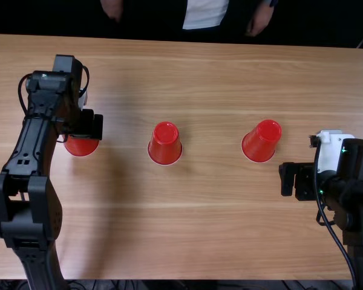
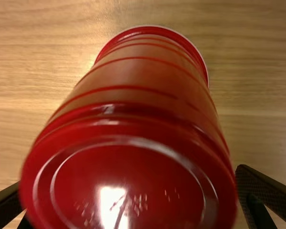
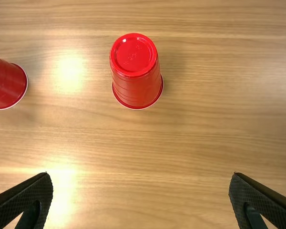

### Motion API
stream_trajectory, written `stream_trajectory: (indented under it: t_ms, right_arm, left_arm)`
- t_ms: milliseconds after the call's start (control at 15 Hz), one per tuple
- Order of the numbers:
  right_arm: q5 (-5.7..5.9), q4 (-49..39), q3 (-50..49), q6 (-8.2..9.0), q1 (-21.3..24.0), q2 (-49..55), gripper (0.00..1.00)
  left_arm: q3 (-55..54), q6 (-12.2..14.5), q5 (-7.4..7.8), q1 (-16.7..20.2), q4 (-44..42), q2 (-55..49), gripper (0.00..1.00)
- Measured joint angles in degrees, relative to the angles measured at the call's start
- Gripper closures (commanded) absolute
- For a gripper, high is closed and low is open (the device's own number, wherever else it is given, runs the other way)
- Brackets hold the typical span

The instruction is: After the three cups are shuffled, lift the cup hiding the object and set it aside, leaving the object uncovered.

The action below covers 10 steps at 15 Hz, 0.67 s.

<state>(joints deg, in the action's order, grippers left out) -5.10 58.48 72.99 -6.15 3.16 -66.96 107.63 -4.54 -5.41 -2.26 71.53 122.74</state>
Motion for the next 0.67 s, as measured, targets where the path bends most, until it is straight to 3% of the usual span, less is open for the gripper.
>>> stream_trajectory:
  t_ms: [267,333,467,533,667]
  right_arm:
    - [0.0,0.0,0.0,0.98,0.0,0.0,0.0]
    - [0.0,0.0,0.0,1.07,0.0,0.0,0.0]
    - [0.0,0.0,0.0,1.2,0.0,0.0,0.0]
    - [-0.02,0.0,0.0,1.25,0.0,0.0,0.0]
    - [0.02,0.0,0.0,1.4,0.0,0.0,0.0]
  left_arm:
    - [0.0,0.0,0.02,0.0,-0.7,0.0,0.09]
    - [0.0,0.0,0.02,0.0,-0.8,0.0,0.22]
    - [0.0,0.0,0.02,0.0,-0.9,0.0,0.62]
    - [0.0,0.0,0.02,0.0,-0.9,0.0,0.72]
    - [0.0,0.0,0.02,0.0,-0.9,0.0,0.83]
